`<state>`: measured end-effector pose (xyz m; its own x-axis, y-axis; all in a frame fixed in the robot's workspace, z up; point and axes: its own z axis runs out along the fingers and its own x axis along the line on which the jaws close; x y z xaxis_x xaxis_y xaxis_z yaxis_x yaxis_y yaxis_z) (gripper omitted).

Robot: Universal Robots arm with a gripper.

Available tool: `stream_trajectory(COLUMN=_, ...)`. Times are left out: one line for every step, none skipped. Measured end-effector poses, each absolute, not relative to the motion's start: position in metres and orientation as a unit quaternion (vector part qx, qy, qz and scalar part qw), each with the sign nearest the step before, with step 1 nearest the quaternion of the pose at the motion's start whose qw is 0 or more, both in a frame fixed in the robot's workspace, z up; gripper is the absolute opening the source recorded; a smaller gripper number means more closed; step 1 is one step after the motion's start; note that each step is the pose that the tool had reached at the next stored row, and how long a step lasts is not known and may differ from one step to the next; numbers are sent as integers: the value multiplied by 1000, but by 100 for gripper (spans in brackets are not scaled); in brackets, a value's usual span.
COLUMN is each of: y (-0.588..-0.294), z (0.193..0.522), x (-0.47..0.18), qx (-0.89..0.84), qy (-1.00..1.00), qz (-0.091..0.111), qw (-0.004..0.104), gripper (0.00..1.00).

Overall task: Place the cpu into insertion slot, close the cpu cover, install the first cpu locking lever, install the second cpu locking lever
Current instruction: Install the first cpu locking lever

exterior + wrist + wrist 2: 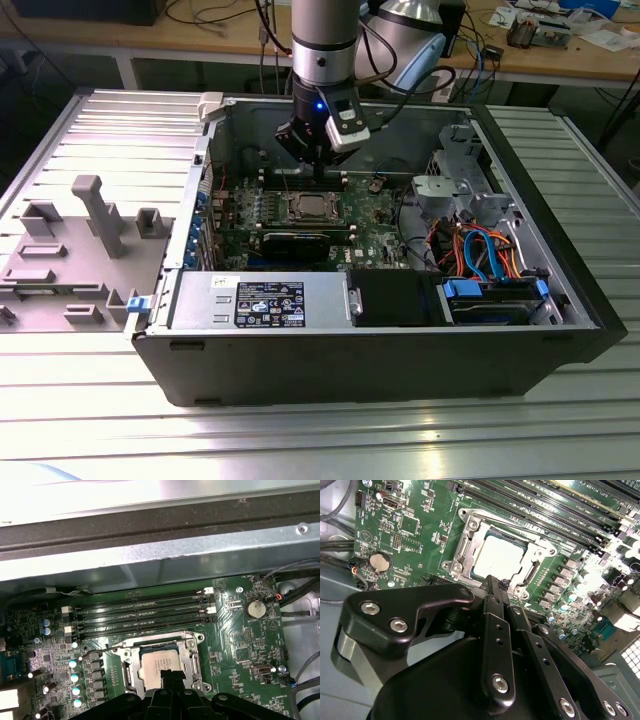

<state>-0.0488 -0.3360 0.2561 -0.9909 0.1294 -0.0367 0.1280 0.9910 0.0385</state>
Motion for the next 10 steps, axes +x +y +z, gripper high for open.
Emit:
stream_trajectory(y=-336, z=256, x=-49, qx=61, qy=998, qz=18, qw=20, gripper=11)
stream_trajectory(y=-336, z=256, x=-49, qx=55, qy=998, qz=18, qw=19, gripper=11)
stream_trajectory(y=-336, z=256, x=-49, qx=47, qy=999, qz=18, qw=19, gripper=11)
stream_trajectory(y=-336, z=256, x=-49, qx=38, qy=999, qz=19, qw=19, gripper=11)
stream_trajectory(y=-336, z=256, x=-49, qx=25, qy=999, qz=19, qw=19, gripper=11)
stream_trajectory(y=-336, z=256, x=-49, qx=14, qy=1000, qz=19, qw=19, gripper=11)
stream_trajectory(y=-336, z=256, x=-49, qx=5, qy=1000, qz=19, qw=18, gripper=11)
stream_trajectory(y=-336, z=256, x=-49, qx=-7, qy=1000, qz=19, qw=18, gripper=11)
stream_trajectory(y=-336, z=256, x=-49, qx=-13, qy=1000, qz=20, qw=18, gripper=11)
stream_trajectory(y=-336, z=256, x=-49, qx=-15, qy=1000, qz=20, qw=18, gripper=11)
